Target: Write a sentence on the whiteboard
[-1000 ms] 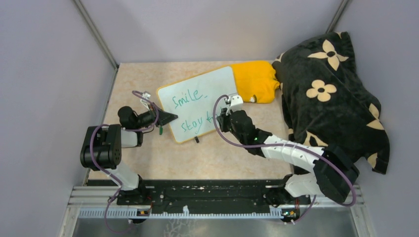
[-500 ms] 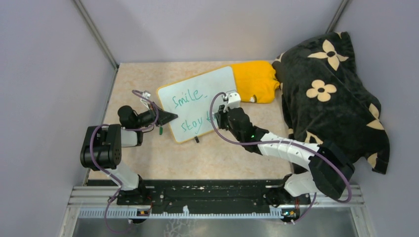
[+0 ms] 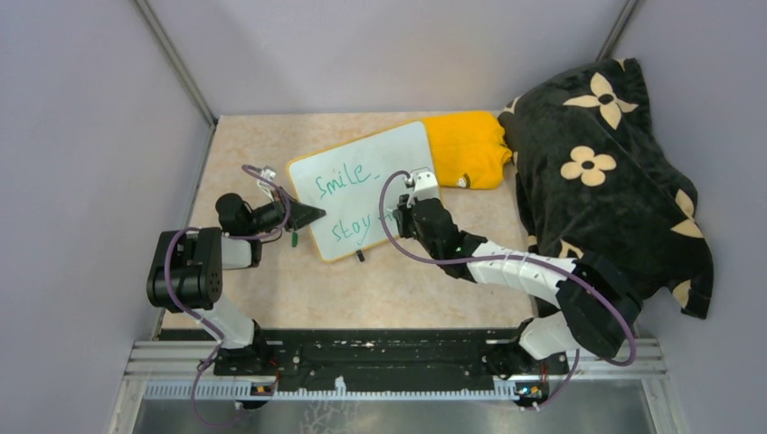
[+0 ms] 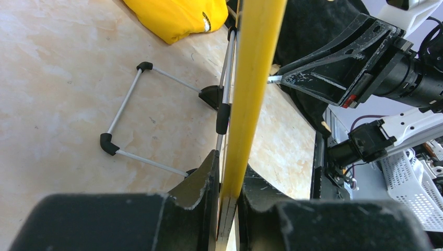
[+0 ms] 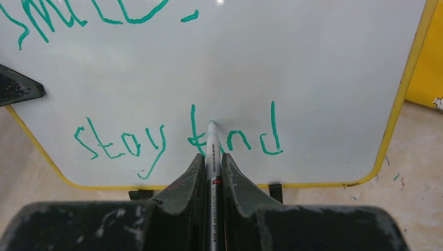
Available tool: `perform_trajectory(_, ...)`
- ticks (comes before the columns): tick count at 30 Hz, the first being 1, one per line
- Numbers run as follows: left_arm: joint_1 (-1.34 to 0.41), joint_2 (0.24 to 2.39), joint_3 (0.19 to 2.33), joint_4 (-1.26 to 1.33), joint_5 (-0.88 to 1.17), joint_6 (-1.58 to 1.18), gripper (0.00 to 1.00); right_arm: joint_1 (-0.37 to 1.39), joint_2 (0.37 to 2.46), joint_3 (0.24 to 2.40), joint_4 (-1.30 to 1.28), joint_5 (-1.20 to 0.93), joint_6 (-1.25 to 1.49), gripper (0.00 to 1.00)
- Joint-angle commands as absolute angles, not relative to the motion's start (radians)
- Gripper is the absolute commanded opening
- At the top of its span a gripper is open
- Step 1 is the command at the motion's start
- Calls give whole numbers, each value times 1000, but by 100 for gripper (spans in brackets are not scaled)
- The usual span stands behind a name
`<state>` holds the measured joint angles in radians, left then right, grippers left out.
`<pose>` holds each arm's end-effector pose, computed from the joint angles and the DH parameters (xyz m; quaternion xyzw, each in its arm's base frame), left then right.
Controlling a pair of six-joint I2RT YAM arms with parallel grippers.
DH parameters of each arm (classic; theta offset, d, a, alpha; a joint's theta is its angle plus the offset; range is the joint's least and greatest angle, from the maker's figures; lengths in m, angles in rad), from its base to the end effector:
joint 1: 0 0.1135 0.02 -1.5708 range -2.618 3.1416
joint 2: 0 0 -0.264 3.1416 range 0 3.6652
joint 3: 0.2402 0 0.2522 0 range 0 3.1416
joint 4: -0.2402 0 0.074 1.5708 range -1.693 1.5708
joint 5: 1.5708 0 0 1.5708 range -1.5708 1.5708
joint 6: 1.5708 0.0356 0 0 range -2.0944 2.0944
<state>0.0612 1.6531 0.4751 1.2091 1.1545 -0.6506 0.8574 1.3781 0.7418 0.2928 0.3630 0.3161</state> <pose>0.2807 -0.0154 0.1760 0.1641 0.6832 -0.5382 0.4654 0.2079 0.2209 0.2392 -0.1148 0.8026 0.1907 0.5534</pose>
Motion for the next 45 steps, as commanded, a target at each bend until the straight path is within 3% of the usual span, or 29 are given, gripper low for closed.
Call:
perform_trajectory(1, 55, 1646, 496, 1210, 1170, -621, 20, 859, 1384, 790, 331, 391, 316, 0)
perform_trajectory(11, 55, 1645, 496, 1210, 1169, -622, 20, 857, 1368, 789, 305, 387, 325, 0)
perform_trajectory(18, 55, 1647, 497, 1212, 1169, -623, 20, 857, 1221, 738, 354, 319, 334, 0)
perform_trajectory(29, 55, 1642, 495, 1212, 1169, -624, 20, 747, 1055, 599, 249, 427, 455, 0)
perform_trajectory(45, 55, 1645, 497, 1211, 1169, -624, 20, 691, 1186, 602, 281, 384, 505, 0)
